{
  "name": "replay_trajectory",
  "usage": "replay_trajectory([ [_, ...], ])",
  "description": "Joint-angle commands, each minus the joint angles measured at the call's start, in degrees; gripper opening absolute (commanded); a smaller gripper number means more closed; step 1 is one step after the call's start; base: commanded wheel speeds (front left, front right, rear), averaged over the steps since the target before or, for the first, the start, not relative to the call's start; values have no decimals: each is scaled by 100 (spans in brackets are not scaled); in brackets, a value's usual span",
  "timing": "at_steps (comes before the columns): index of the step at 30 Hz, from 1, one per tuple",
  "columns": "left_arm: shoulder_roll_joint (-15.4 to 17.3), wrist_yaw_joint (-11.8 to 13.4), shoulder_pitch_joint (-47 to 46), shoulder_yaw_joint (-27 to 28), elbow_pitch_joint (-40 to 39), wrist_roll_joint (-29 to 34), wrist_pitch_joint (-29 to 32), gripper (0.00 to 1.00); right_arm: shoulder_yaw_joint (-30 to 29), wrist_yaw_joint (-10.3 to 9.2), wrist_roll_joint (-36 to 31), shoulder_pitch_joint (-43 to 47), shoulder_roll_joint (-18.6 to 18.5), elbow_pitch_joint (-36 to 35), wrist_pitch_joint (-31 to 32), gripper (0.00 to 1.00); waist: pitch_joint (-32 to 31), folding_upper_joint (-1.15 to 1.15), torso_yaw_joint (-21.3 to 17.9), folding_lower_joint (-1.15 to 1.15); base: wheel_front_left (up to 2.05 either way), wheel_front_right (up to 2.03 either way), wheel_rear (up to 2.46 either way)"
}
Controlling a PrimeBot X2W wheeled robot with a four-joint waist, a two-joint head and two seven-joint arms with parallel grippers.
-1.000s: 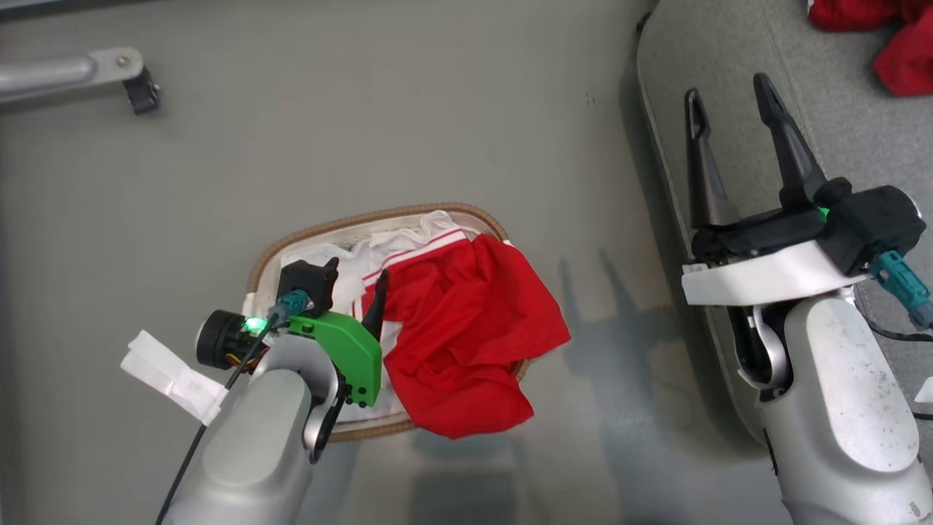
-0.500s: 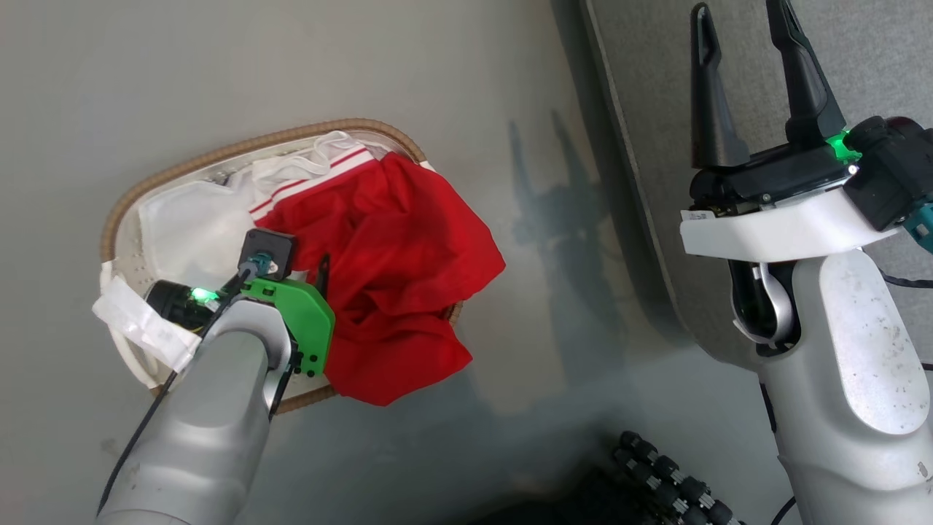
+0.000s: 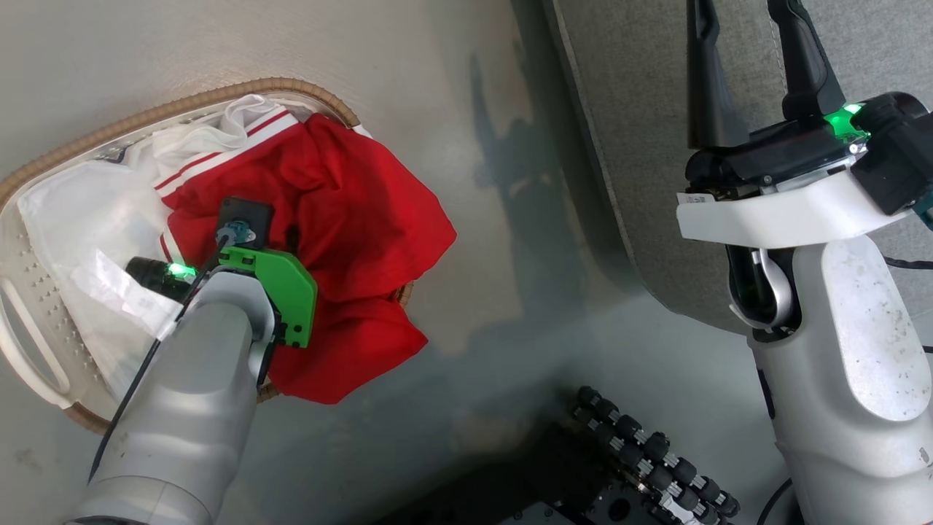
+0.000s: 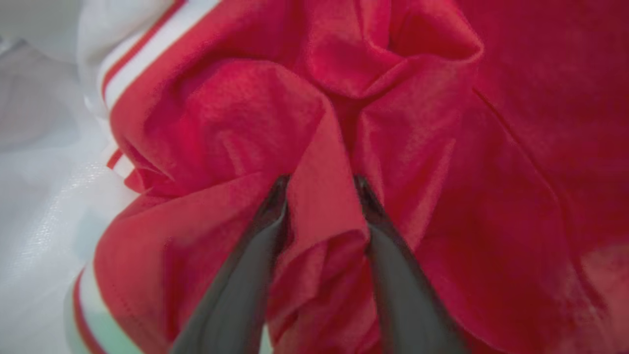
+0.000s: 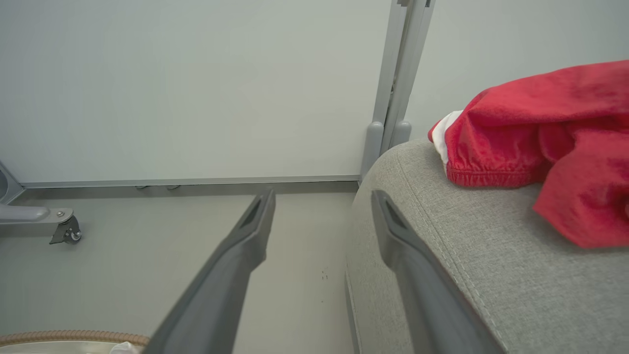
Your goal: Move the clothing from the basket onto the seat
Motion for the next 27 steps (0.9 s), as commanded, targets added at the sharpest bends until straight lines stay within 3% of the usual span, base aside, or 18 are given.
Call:
replay_trajectory([
  [1, -11, -4, -116, 18, 20, -32, -89, 0, -26, -8, -53, -2, -11, 27, -28, 100, -36, 0, 34, -1, 0, 0, 0],
  [13, -359, -260, 32, -117, -359, -323, -772, 0, -214, -8, -517, 325, -18, 468, -28, 100, -1002, 0, 668, -1, 0, 0, 0],
  [27, -339, -350, 140, -1118, -2168, -943, -823, 0, -717, -8, -1109, 1475, -20, 1508, -28, 100, -3361, 0, 1523, -1, 0, 0, 0],
])
